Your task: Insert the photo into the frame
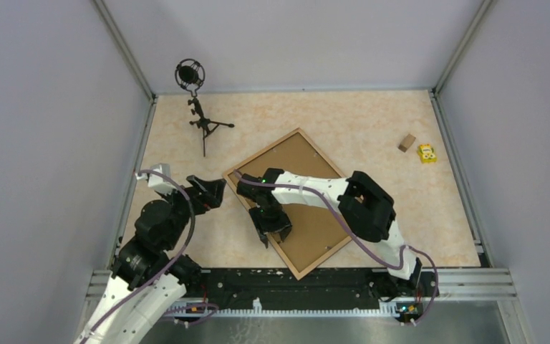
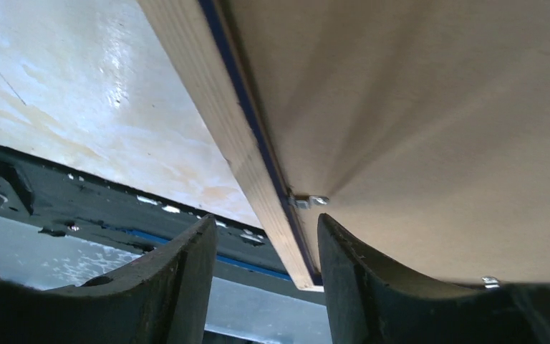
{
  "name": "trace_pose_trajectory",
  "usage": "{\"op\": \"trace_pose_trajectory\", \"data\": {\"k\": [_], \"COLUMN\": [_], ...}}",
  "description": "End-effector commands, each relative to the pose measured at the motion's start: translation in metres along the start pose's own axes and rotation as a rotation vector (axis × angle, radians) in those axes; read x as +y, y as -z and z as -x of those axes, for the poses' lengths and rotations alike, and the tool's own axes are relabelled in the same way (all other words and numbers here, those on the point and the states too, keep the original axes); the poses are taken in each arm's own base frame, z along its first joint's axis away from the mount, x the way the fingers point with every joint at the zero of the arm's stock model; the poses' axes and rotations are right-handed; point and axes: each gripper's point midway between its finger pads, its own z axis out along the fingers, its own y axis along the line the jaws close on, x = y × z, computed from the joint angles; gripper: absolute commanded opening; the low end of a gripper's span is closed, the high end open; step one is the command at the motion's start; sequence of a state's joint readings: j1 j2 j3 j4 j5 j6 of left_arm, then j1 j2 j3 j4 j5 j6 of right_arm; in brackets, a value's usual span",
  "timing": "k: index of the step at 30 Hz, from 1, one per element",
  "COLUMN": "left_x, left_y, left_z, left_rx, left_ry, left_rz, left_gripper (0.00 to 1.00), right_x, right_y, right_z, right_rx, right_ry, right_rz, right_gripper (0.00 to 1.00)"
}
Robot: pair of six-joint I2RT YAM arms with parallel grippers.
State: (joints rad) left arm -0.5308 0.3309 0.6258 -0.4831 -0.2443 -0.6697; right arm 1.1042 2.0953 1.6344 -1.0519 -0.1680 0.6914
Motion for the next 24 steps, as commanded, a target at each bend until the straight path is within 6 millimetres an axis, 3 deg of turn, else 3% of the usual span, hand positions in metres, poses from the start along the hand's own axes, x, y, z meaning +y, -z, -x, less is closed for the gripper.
{"op": "trace_pose_trajectory", "data": {"k": [1, 8, 11, 19, 21, 24], "left_x": [0.006, 0.006, 0.007, 0.001, 0.001, -0.002], "left_y": [0.011, 0.01, 0.01, 0.017, 0.02, 0.022], "left_z": [0.027, 0.025, 0.024, 0.036, 0.04, 0.045], "left_rx": [-0.08, -0.07, -0.068, -0.104, -0.113, -0.126], "left_ry": [-0.038, -0.035, -0.036, -0.059, -0.057, -0.055], "left_rz": [0.06, 0.058, 0.059, 0.035, 0.038, 0.033], "left_gripper": [0.98, 0.98, 0.98, 0.98, 0.98, 0.99], "right_x": [0.012, 0.005, 0.0, -0.026, -0.023, -0.023], "right_y": [-0.001, -0.015, -0.022, -0.043, -0.048, -0.054], "right_z": [-0.01, -0.016, -0.016, 0.0, 0.003, 0.005], "right_rx": [0.041, 0.043, 0.027, -0.065, -0.076, -0.085], "right_ry": [0.002, -0.003, -0.009, 0.011, 0.032, 0.053], "right_rz": [-0.059, -0.16, -0.215, -0.352, -0.328, -0.315], "right_gripper": [0.52, 0.39, 0.38, 0.31, 0.27, 0.13]}}
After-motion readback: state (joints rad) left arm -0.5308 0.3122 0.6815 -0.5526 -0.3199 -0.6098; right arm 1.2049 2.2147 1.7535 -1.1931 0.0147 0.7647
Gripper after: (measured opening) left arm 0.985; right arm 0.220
